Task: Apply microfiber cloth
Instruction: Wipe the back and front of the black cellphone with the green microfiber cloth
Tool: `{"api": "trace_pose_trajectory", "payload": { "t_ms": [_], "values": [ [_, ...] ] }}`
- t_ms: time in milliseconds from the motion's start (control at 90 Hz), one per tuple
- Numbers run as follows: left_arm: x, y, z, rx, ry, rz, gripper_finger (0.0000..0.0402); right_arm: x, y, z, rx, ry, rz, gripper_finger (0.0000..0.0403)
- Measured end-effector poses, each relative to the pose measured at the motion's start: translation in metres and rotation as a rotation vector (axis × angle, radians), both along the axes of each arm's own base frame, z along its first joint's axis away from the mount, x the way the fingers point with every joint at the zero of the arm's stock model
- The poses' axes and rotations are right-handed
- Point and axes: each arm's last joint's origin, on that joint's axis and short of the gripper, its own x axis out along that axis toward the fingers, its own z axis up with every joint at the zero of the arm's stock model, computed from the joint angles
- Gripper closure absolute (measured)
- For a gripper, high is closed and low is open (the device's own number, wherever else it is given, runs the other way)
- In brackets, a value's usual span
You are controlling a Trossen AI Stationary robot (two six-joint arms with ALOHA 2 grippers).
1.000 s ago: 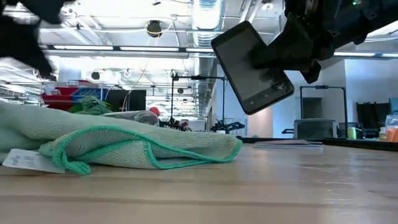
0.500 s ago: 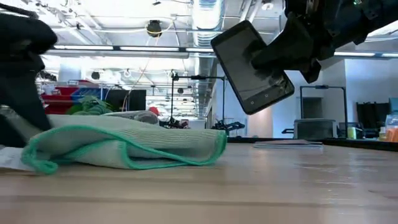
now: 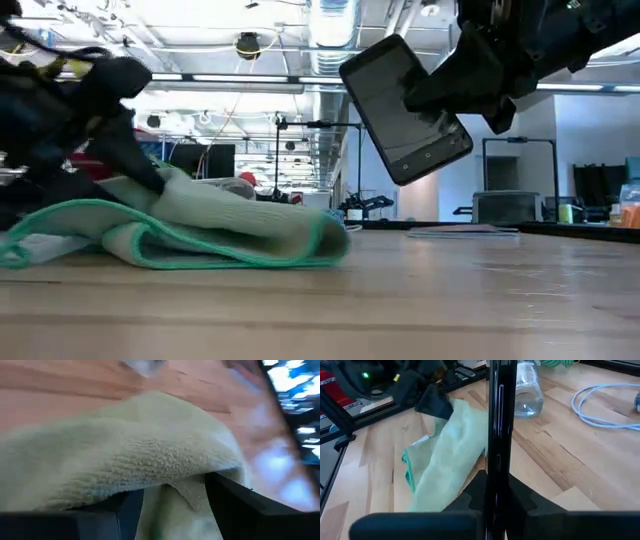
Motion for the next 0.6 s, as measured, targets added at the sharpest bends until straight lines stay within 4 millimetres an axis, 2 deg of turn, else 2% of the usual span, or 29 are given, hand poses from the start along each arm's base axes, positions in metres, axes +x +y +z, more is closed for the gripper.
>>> {"api": "trace_pose_trajectory", "payload": {
  "t_ms": [167, 356, 467, 600],
  "values": [
    [0.002, -0.002, 0.000, -0.007, -0.055, -0.029, 0.0216, 0.000, 0.000, 0.000, 0.000, 0.000, 0.000, 0.0384],
    [-0.007, -0.010, 0.000, 0.005, -0.100, -0.024, 0.0216, 0.000, 0.000, 0.000, -0.003, 0.002, 0.001, 0.0383],
    [-0.019, 0.001, -0.010, -0.017, -0.113, 0.066, 0.0205, 0.000, -0.001, 0.000, -0.012, 0.004, 0.003, 0.0383],
    [-0.027, 0.011, -0.017, -0.046, -0.213, 0.114, 0.0173, 0.001, -0.002, 0.000, -0.012, 0.004, -0.003, 0.0383]
  ]
}}
